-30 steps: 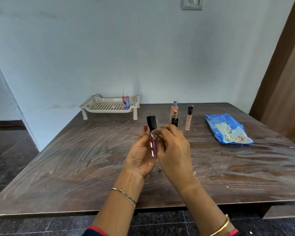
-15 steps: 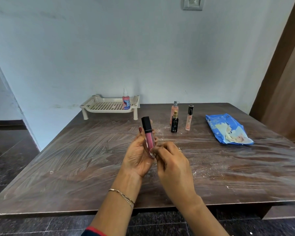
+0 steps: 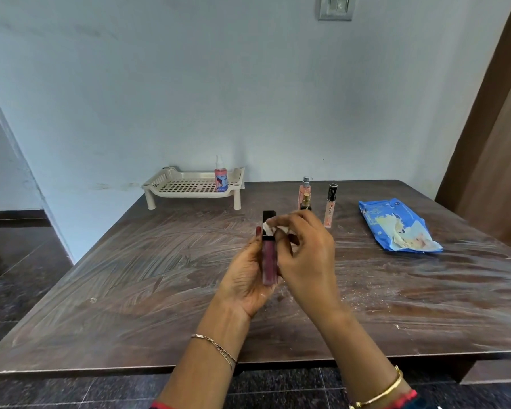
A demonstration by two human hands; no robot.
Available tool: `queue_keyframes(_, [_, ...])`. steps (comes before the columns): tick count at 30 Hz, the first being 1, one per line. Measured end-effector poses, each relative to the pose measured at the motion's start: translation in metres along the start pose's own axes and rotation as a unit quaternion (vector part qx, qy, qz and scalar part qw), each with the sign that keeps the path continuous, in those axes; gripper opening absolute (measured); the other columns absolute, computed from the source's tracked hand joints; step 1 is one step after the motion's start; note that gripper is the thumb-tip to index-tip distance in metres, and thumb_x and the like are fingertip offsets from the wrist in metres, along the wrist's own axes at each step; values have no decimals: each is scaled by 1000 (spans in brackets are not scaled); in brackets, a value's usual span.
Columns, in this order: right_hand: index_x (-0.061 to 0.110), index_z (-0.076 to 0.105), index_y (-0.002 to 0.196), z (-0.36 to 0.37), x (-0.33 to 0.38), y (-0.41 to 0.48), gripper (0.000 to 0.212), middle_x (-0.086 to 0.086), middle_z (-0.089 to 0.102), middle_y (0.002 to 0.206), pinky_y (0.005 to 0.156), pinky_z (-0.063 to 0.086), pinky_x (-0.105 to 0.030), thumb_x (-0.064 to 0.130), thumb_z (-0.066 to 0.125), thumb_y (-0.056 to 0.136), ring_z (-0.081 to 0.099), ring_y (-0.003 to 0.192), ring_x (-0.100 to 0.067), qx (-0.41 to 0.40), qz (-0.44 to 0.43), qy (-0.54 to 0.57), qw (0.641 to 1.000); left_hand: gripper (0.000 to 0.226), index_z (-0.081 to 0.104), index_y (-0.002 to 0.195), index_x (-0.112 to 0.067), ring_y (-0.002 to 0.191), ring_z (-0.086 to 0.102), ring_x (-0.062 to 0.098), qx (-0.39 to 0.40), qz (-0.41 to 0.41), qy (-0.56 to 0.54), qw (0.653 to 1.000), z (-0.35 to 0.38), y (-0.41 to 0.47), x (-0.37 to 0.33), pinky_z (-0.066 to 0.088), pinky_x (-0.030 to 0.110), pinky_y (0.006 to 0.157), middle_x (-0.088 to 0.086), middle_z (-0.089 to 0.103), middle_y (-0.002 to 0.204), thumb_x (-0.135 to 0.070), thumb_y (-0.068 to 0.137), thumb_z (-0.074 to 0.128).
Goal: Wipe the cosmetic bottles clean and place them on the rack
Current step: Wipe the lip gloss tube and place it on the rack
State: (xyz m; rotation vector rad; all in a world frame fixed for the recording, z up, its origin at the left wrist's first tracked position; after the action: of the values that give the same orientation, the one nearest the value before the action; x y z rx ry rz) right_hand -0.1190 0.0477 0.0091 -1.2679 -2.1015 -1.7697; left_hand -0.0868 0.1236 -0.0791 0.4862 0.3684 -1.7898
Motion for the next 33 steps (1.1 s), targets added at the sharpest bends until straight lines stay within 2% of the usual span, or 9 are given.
queue_keyframes(4, [13, 70, 94, 9, 4, -24, 25, 7, 62, 98, 79, 52, -23, -4, 67, 76, 59, 90, -5, 63, -26, -17, 998, 30, 60, 117, -2, 92, 68, 19, -24, -15, -19, 999, -17, 9, 0, 56, 30, 86, 12, 68, 102, -19, 94, 53])
queue_keyframes(8, [15, 70, 92, 15, 4, -40, 29, 8, 62, 96, 74, 51, -22, -6, 67, 73, 59, 85, -4, 110, -55, -42, 991, 24, 64, 107, -6, 78, 63, 10, -35, -43, -48, 997, -25, 14, 4, 57, 22, 68, 4, 64, 91, -20, 89, 58])
queue_keyframes(11, [18, 70, 90, 21, 1, -47, 30, 11, 62, 96, 73, 52, -24, -7, 68, 72, 60, 85, -4, 145, -40, -51, 987, 23, 65, 102, -7, 76, 59, 10, -60, -23, -62, 996, -28, 17, -1, 54, 21, 74, 4, 63, 84, -26, 93, 55])
queue_keyframes(13, [18, 70, 89, 22, 0, -48, 29, 11, 62, 96, 74, 53, -25, -6, 68, 72, 60, 87, -5, 152, -36, -56, 986, 36, 64, 98, -7, 74, 56, 11, -67, -7, -66, 996, -26, 16, -4, 49, 21, 79, 4, 62, 80, -40, 93, 51])
queue_keyframes(15, [18, 70, 90, 22, 0, -47, 29, 11, 63, 96, 76, 53, -25, -5, 69, 73, 61, 90, -5, 156, -36, -60, 985, 42, 62, 96, -8, 73, 55, 12, -68, -2, -60, 996, -24, 14, -5, 49, 22, 80, 5, 60, 81, -48, 88, 53])
queue_keyframes(19, [19, 69, 90, 22, -1, -45, 29, 11, 63, 95, 74, 52, -22, -5, 68, 74, 60, 87, -5, 156, -29, -51, 986, 36, 61, 101, -7, 76, 55, 13, -72, 5, -61, 996, -28, 13, -7, 48, 25, 84, 6, 60, 85, -39, 83, 60])
queue_keyframes(24, [16, 68, 90, 19, 2, -27, 23, 7, 61, 92, 71, 52, -30, -3, 66, 77, 58, 82, -8, 115, -28, -64, 991, 35, 66, 104, -8, 82, 65, 19, -25, -12, -31, 999, -17, 12, -4, 59, 34, 75, 7, 64, 86, -39, 91, 55])
queue_keyframes(28, [12, 69, 95, 18, 11, -6, 21, 2, 63, 97, 75, 54, -30, -2, 64, 80, 60, 86, -12, 97, -43, -77, 991, 38, 64, 113, -5, 109, 64, 22, -2, -25, -46, 999, -11, 8, -2, 52, 36, 95, 11, 68, 110, -35, 95, 53])
queue_keyframes(33, [7, 69, 96, 16, 14, 19, 17, -3, 63, 95, 73, 55, -32, -1, 62, 83, 61, 83, -16, 73, -56, -104, 990, 32, 66, 110, -9, 99, 67, 24, -12, -13, -4, 1000, -14, 7, -4, 54, 36, 88, 11, 70, 104, -33, 92, 55])
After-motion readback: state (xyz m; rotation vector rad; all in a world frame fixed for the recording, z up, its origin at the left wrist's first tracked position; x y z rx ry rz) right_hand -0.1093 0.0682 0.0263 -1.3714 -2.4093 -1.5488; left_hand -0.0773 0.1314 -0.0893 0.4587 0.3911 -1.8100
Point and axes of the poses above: each hand's wrist, its own y-axis towards the middle knuckle, its own z-axis out of the palm, x = y × z, the point moved 9 cm from there along y, towards the middle knuckle
